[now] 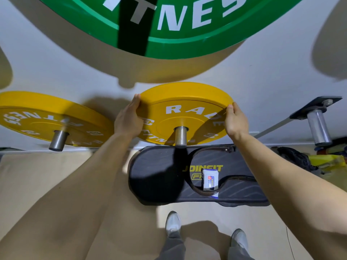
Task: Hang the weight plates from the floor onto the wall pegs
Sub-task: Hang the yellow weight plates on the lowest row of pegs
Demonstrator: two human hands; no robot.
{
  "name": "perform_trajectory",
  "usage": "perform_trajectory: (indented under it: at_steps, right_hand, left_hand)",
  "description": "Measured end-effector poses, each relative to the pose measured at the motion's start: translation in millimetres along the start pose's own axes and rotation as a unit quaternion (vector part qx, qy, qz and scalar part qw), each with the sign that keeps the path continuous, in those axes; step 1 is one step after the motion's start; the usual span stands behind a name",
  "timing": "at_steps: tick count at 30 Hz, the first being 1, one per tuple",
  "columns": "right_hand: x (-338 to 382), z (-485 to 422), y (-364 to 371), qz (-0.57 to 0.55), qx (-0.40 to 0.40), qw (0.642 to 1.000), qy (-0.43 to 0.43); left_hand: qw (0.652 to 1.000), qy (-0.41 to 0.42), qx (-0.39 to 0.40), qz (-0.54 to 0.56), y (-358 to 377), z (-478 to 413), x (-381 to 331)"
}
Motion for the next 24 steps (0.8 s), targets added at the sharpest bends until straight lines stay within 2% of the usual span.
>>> perform_trajectory:
  at_steps: [4, 8, 11, 15, 18, 20, 22, 24]
  right_hand:
    - [17.4, 2.5, -6.1, 0.056, -0.026, 0.998, -0.009]
    - [35.1, 12.8, -8.2, 0.079, -0.048, 0.995, -0.019]
    - [51.2, 23.2, -7.3, 0.073, -0.056, 0.995, -0.027]
    - [71.6, 32.1, -8.7, 0.085, -0.056, 0.992, -0.076]
    - [64.9, 30.4, -21.3, 0.054, -0.064, 0.988, -0.129]
    - [37.7, 18.6, -31.7, 0.016, -0.074, 0.993, -0.091]
    - [-4.9, 5.8, -30.4, -0.024, -0.063, 0.997, 0.029]
    - [-36.8, 3.5, -9.6, -0.065, -0.001, 0.991, 0.119]
  left_hand:
    - [0.996, -0.081, 0.01, 0.036, -5.2, -11.1, 9.2]
    - [0.986, -0.119, -0.012, 0.117, -10.8, -19.5, -28.2]
    - [0.972, -0.165, 0.025, 0.164, 3.4, -16.5, -43.0]
    - [0.964, -0.193, 0.044, 0.179, 18.4, -15.6, -20.9]
    - [0.956, -0.198, 0.047, 0.213, 20.2, -17.6, -2.9]
    - [0.949, -0.194, 0.049, 0.242, 14.4, -10.8, -6.2]
    - [0.943, -0.198, 0.05, 0.264, 18.3, -10.2, -0.9]
    - [0.941, -0.191, 0.039, 0.276, 20.2, -9.5, 2.1]
Point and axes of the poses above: each hand's wrist, its own z-axis away from the middle knuckle, its own y-axis out of the palm, x = y × z, the point moved 9 cm from there along -z, towards the middle knuckle, and after that the axes turned 6 degrees about z, right-handed, at the moved point
